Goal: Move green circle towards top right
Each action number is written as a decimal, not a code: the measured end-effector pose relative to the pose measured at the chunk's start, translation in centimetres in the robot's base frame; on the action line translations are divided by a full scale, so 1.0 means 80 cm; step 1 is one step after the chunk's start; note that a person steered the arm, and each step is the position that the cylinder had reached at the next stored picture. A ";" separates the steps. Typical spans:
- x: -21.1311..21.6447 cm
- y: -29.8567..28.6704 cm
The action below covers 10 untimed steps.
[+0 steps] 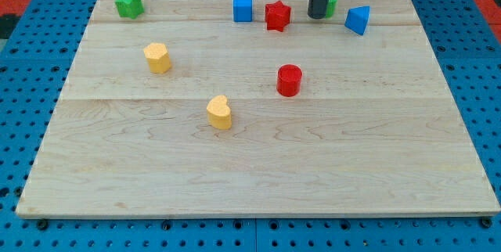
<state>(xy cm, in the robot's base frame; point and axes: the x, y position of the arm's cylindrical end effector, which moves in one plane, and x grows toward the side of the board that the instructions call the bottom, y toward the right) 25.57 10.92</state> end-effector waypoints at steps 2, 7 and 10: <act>-0.050 -0.057; 0.015 0.008; -0.025 0.074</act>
